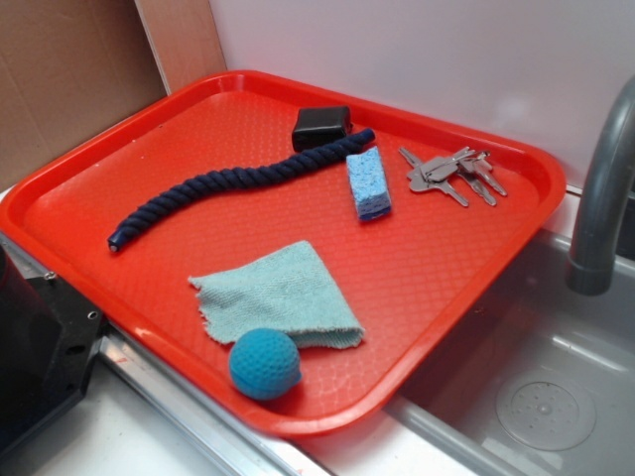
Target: Grab the blue sponge.
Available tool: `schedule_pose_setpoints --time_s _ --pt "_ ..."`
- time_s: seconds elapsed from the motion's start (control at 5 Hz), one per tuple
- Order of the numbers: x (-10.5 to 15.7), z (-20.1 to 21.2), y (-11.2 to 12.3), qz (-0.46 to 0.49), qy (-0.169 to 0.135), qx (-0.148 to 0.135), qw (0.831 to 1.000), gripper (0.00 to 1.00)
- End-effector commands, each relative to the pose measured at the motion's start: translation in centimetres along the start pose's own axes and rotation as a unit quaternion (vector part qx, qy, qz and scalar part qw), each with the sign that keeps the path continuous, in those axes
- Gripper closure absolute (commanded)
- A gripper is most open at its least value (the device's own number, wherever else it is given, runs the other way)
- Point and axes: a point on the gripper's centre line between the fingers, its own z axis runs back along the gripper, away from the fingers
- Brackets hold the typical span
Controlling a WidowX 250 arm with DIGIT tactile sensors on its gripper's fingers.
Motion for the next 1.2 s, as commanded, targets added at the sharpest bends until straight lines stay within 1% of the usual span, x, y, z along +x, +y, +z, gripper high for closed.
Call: schedule_pose_setpoints --time_s 0.0,0.2,0.4,0.6,0.8,1.0 --pt "0.0 0.0 0.0 0.0 0.0 0.0 1.0 0.0" --pt "4.4 -5.0 0.0 0.109 0.008 0.026 0.994 0.0" --pt "8.9 -9.7 0.0 0.184 -0.005 0.074 0.98 0.0" --pt "13.8 -12.8 -1.8 0.258 -0.045 0.033 0.964 0.0" --pt "16.5 -15.2 -3.0 0.293 -0.037 0.031 0.955 0.0" --pt "17.7 -17.6 -4.2 0.305 -0.017 0.033 0.952 0.0"
